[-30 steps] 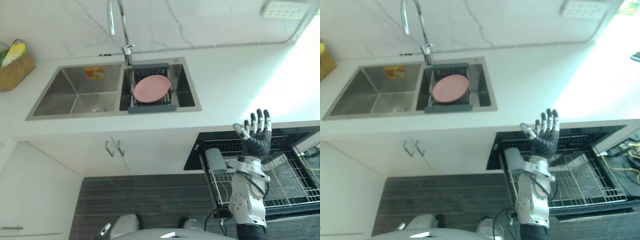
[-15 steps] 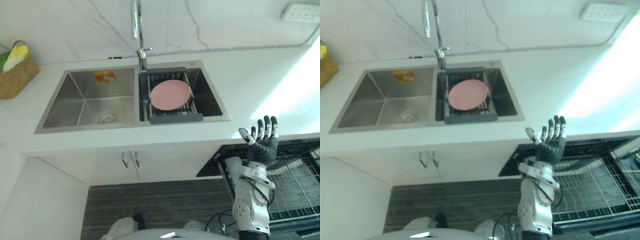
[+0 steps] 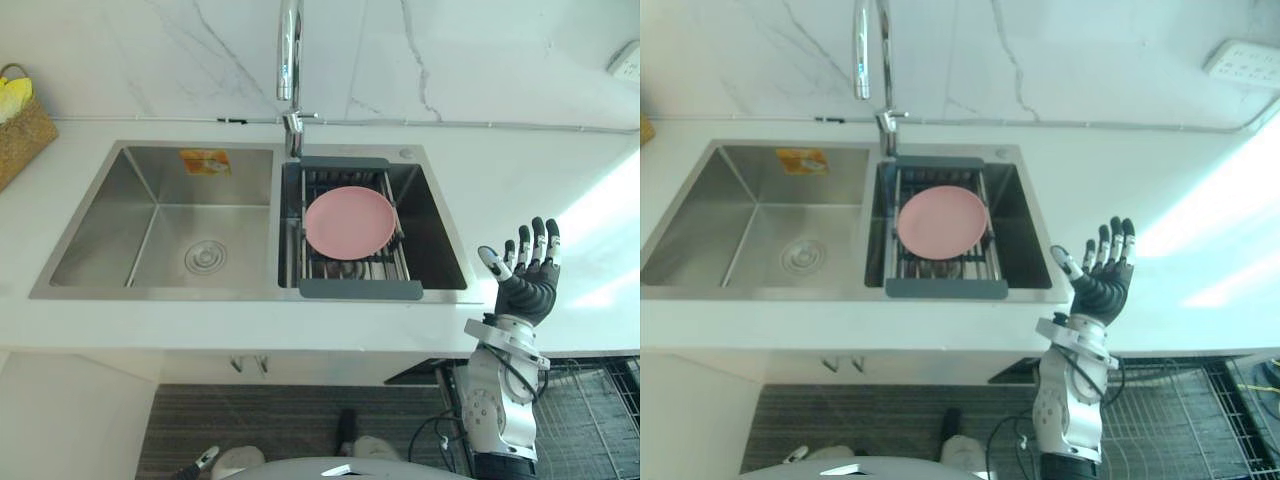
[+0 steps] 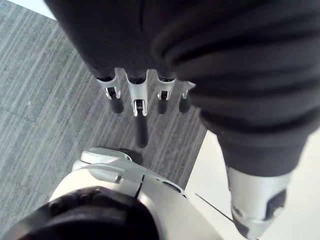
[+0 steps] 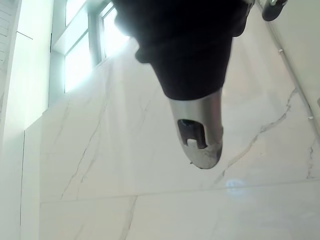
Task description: Walk over to the sink, pick up the cup, carry it to the dishwasher, place the cup inside the dishwasher, then close the dishwasher door
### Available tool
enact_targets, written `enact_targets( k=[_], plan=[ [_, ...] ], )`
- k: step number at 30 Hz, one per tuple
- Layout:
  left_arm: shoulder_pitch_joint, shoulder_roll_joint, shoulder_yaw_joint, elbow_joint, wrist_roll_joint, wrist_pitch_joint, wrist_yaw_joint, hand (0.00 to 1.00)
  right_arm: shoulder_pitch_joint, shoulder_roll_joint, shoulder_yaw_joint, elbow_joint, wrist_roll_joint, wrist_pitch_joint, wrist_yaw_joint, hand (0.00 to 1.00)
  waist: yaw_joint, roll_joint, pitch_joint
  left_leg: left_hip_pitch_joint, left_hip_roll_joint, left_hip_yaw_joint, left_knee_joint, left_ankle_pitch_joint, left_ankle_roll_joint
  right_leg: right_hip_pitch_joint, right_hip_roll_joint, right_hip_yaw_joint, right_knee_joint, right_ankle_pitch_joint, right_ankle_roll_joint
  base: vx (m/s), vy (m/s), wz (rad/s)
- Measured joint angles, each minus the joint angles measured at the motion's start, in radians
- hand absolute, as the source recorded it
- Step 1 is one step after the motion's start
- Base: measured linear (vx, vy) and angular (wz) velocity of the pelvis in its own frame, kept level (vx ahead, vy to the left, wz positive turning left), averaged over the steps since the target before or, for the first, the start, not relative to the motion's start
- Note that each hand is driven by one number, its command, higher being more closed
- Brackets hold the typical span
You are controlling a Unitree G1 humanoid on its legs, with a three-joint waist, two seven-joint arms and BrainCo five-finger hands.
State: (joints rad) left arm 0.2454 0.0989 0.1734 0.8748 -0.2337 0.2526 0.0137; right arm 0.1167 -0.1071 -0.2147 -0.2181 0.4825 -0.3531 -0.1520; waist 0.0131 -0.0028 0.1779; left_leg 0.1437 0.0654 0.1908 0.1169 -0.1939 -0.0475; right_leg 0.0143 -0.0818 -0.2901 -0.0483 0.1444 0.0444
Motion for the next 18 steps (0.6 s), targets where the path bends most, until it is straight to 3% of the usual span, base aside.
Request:
enact_targets(
  k=[6,11,16,18],
  plan=[
    [-0.001,0.000,-0.005,0.000,-0.001,0.001,-0.006,0.00,0.000,0.000,-0.001,0.000,0.004,0.000,0.000,0.00,0.000,-0.005,0.000,-0.005,-0.007,-0.023,0.004,0.004,0.007,0.003,-0.011,-0.024,0.011,-0.001,0.000,-0.01,0.004,0.09],
    [-0.007,0.018,-0.017,-0.002,-0.023,-0.003,-0.015,0.00,-0.014,0.000,0.001,0.007,0.042,0.009,0.007,0.00,0.021,-0.030,0.015,-0.003,-0.025,-0.054,0.024,0.003,0.023,0.010,-0.037,-0.042,0.062,-0.014,0.007,-0.07,0.030,0.18],
    [0.004,0.016,0.037,0.001,-0.119,-0.019,0.128,0.00,-0.034,-0.004,-0.008,0.022,0.013,0.109,-0.062,0.00,0.029,-0.069,0.024,-0.003,-0.052,-0.058,0.049,-0.013,0.041,0.007,-0.071,-0.020,0.097,-0.027,0.003,-0.11,0.048,0.02],
    [0.013,0.008,0.066,0.000,-0.114,-0.020,0.153,0.00,-0.034,-0.012,-0.023,0.022,-0.039,0.142,-0.080,0.00,0.028,-0.077,0.029,-0.005,-0.055,-0.052,0.058,-0.016,0.046,0.006,-0.074,-0.012,0.098,-0.032,0.006,-0.06,0.032,-0.04]
  ],
)
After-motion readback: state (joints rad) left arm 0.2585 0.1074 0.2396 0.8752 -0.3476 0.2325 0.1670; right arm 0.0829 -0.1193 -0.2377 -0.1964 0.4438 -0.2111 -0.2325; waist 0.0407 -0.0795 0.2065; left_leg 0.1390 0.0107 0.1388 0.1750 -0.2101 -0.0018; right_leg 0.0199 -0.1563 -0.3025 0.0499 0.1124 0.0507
